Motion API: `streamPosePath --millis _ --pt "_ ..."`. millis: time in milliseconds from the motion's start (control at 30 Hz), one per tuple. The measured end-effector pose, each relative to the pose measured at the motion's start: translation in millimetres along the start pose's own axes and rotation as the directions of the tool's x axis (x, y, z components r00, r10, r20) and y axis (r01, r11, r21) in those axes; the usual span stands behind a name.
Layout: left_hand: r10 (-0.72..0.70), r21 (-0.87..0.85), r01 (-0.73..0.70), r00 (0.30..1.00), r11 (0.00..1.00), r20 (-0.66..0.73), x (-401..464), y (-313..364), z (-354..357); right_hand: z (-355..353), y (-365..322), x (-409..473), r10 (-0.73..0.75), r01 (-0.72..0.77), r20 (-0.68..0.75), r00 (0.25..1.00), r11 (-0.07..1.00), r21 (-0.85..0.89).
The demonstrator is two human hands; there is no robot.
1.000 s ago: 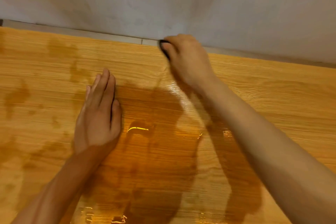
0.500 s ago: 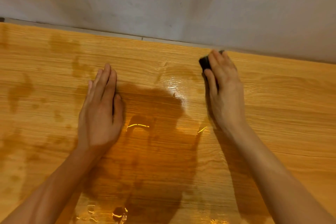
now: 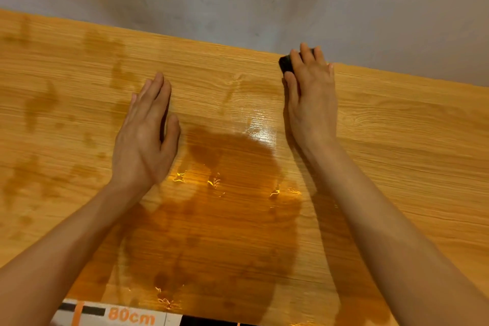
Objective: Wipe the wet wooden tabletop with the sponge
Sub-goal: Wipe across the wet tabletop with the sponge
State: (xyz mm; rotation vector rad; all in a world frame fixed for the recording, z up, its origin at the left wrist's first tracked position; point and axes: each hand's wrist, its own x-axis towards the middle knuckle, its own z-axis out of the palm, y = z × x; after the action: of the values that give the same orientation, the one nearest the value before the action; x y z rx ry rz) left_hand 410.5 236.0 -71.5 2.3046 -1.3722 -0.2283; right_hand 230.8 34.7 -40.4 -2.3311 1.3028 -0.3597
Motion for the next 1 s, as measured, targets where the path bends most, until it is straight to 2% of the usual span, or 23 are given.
streamPosePath --millis 233,333,467,533,633,767,867,1000 --pt "-0.014 0.017 0.014 1.000 1.000 -0.008 1 2 -1 -2 10 -112 -0.200 0.191 0.095 0.975 0.977 0.093" --pt "-0.022 0.022 0.022 1.000 1.000 -0.011 1 3 -1 -2 7 -76 -0.195 0.187 0.116 0.974 0.979 0.074" --pt "-0.033 0.023 0.034 0.999 0.999 -0.011 2 4 -2 12 -14 8 -0.079 0.077 0.027 0.996 0.995 0.062" --pt "-0.038 0.025 0.038 0.999 0.999 -0.007 2 4 -3 17 -21 12 -0.077 0.076 0.014 0.997 0.994 0.072" --pt "-0.026 0.017 0.026 1.000 1.000 0.000 2 4 -2 16 -20 -39 -0.172 0.165 0.083 0.982 0.983 0.082" --pt "-0.019 -0.008 0.019 1.000 1.000 -0.003 2 4 -2 10 -12 -109 -0.347 0.329 0.195 0.918 0.937 0.116" --pt "-0.014 -0.025 0.014 1.000 1.000 0.003 2 4 -3 13 -20 -66 -0.271 0.258 0.210 0.939 0.962 0.088" --pt "-0.050 -0.053 0.051 0.999 0.997 0.022 3 5 -5 33 -48 20 -0.113 0.109 0.053 0.992 0.992 0.069"
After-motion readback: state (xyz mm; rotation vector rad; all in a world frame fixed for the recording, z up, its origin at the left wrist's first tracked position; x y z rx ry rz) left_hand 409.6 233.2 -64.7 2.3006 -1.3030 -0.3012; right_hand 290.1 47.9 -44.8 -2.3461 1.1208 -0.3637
